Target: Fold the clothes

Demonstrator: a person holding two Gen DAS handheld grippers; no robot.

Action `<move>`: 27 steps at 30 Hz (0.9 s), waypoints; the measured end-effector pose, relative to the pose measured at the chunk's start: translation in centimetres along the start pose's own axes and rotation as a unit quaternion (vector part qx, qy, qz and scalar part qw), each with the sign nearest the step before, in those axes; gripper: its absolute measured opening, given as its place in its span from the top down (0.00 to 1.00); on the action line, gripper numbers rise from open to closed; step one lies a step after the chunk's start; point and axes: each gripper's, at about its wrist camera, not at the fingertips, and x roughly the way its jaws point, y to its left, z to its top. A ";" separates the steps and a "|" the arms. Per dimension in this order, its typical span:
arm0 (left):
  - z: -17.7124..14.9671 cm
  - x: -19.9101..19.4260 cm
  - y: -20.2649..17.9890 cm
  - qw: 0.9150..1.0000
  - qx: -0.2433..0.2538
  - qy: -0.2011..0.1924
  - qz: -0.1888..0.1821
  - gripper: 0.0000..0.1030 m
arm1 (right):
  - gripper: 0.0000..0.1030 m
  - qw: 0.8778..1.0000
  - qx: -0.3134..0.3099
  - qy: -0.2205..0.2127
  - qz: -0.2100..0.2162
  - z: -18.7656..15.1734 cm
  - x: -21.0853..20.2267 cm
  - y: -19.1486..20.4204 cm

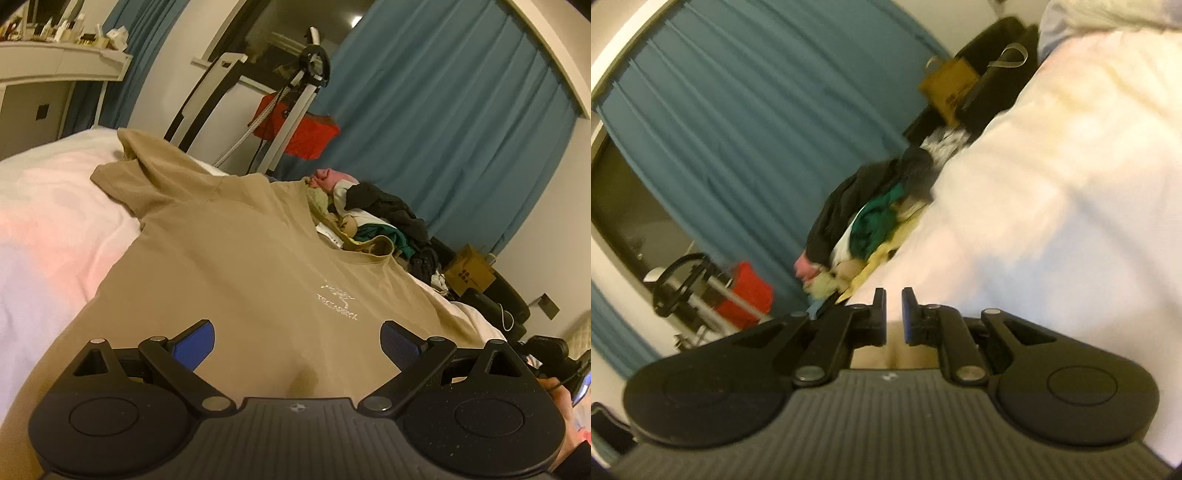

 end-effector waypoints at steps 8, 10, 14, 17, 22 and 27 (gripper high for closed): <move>-0.5 -2.1 -1.7 0.999 0.041 -0.003 0.001 0.05 | 0.23 0.991 0.082 0.099 0.033 -3.2 1.0 -3.3; -0.6 -2.3 -1.8 0.999 0.049 -0.003 0.002 0.05 | 0.23 0.985 0.102 0.128 0.051 -4.8 2.0 -3.4; -0.7 -1.9 -1.7 0.999 0.052 0.001 0.008 0.05 | 0.23 0.982 0.100 0.144 0.071 -6.3 4.1 -3.0; -0.8 -1.7 -1.6 0.998 0.055 0.004 0.013 0.05 | 0.24 0.985 0.076 0.133 0.077 -6.7 5.5 -2.4; -1.0 -0.8 -1.4 0.998 0.057 0.010 0.018 0.05 | 0.25 0.989 0.032 0.109 0.090 -7.1 7.9 -1.3; -1.2 1.0 -1.1 0.998 0.057 0.019 0.020 0.05 | 0.33 0.988 0.011 0.105 0.115 -6.6 11.2 0.2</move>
